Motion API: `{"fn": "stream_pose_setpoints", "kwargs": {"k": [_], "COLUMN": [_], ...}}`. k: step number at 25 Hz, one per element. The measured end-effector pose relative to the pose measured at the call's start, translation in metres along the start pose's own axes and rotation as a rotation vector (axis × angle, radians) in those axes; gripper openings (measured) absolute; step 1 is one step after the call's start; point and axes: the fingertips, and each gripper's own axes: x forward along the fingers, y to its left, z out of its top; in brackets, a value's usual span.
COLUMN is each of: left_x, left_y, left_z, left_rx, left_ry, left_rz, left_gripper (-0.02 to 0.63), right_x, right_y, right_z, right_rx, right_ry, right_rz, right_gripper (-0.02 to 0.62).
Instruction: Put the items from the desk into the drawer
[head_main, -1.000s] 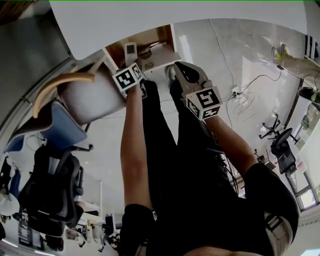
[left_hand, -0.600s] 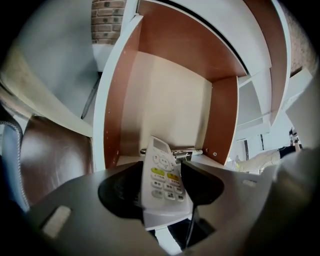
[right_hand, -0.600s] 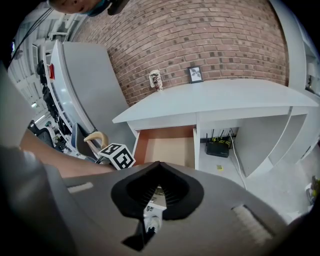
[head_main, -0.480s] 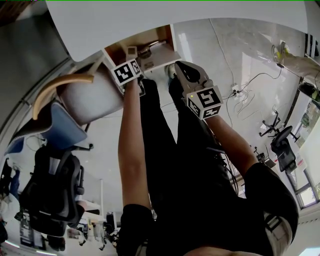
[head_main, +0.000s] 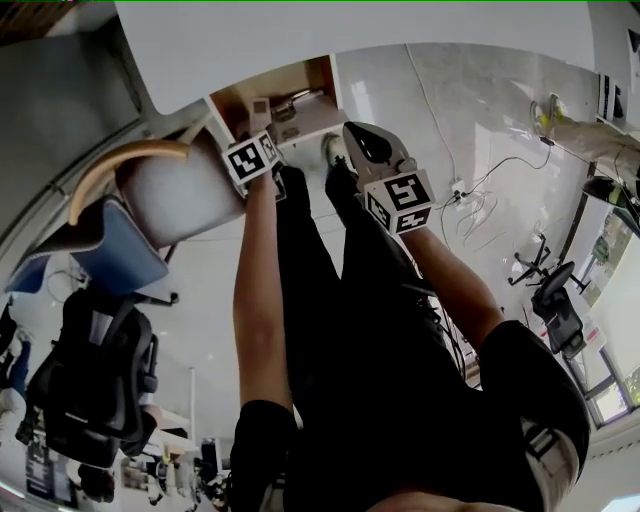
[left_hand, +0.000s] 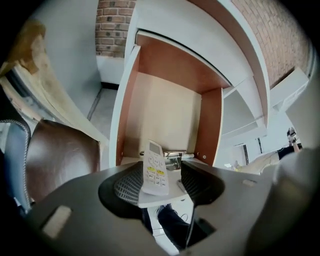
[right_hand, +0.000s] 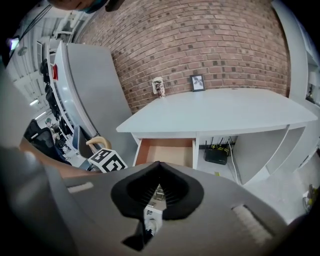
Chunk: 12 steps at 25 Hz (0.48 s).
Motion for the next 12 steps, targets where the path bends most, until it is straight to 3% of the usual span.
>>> {"fn": "stream_pose_setpoints", "kwargs": {"k": [4, 9, 12], "left_x": [-0.039, -0.107, -0.148], "left_y": [-0.015, -0.059, -0.077], "left_z": [0.009, 0.025, 0.045], "left_rx": [-0.01, 0.025, 0.018], "left_ry": [-0.07, -0.184, -0.267], "left_rz": [-0.009, -0.048, -0.072], "left_gripper": [0.185, 0.027, 0.015], "right_x": [-0.021, -0.059, -0.076], "right_y": [0.007, 0.015, 0.019], "right_z": [0.029, 0.062, 0.085], "right_rx": [-0.008, -0.023, -0.027], "right_ry": [-0.037, -0.079, -0.11], "right_rz": [0.012, 0.028, 0.056], "right_gripper": [0.005, 0.005, 0.005]}}
